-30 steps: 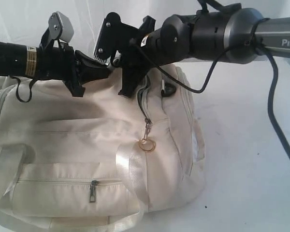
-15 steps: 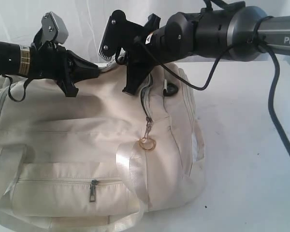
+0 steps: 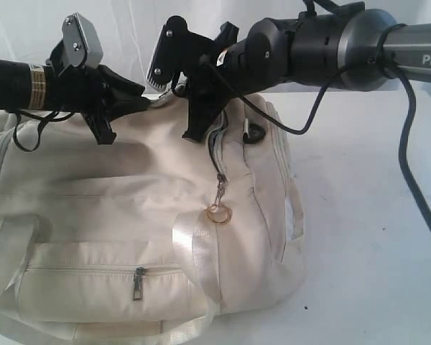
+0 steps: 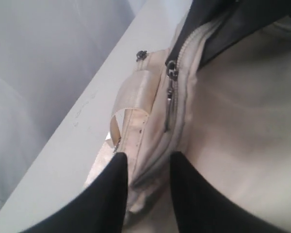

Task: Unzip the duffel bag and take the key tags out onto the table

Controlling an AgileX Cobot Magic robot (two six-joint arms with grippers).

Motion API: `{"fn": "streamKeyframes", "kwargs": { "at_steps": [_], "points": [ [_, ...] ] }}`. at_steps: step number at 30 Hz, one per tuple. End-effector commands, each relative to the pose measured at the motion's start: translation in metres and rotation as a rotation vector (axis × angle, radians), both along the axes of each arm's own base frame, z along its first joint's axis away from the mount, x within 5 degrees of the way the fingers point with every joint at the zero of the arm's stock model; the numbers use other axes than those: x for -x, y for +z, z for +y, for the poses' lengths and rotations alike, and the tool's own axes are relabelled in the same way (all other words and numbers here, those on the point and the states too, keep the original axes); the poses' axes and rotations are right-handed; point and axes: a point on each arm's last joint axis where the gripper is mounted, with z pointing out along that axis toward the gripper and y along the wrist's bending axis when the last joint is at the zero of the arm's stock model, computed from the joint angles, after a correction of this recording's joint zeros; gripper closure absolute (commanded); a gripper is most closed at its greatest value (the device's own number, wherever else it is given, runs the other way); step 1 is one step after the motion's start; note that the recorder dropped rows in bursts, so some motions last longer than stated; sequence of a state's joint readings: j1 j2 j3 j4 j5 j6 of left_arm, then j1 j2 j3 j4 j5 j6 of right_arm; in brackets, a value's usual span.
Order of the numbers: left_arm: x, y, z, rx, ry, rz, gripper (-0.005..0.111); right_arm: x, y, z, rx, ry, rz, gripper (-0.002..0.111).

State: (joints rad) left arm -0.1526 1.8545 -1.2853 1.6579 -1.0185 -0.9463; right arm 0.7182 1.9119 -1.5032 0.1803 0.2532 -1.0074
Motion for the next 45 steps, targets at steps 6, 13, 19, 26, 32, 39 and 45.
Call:
{"fn": "streamKeyframes", "kwargs": {
  "at_steps": [6,13,19,26,32,39,45],
  "points": [
    [0.003,0.004,-0.027,-0.065,0.03,-0.111,0.057,-0.003,0.004,-0.003,-0.007,-0.01,0.004,0.108],
    [0.006,0.001,-0.039,-0.106,0.047,-0.119,0.057,-0.003,0.004,-0.003,-0.009,-0.011,0.005,0.108],
    [0.008,0.002,-0.041,-0.102,0.025,-0.123,0.06,-0.003,0.004,-0.003,-0.009,-0.011,0.005,0.108],
    [0.011,0.002,-0.049,-0.101,-0.002,-0.139,0.072,-0.002,0.003,-0.003,-0.005,-0.009,0.011,0.108],
    [0.013,0.002,-0.053,-0.103,-0.009,-0.14,0.072,-0.001,0.002,-0.003,-0.005,-0.014,0.033,0.108],
    [0.013,0.003,-0.053,-0.099,-0.007,-0.138,0.072,-0.001,0.002,-0.003,-0.005,-0.015,0.037,0.108],
    [0.012,0.004,-0.053,-0.085,0.002,-0.137,0.072,-0.001,0.002,-0.003,-0.005,-0.015,0.037,0.108]
  ]
}}
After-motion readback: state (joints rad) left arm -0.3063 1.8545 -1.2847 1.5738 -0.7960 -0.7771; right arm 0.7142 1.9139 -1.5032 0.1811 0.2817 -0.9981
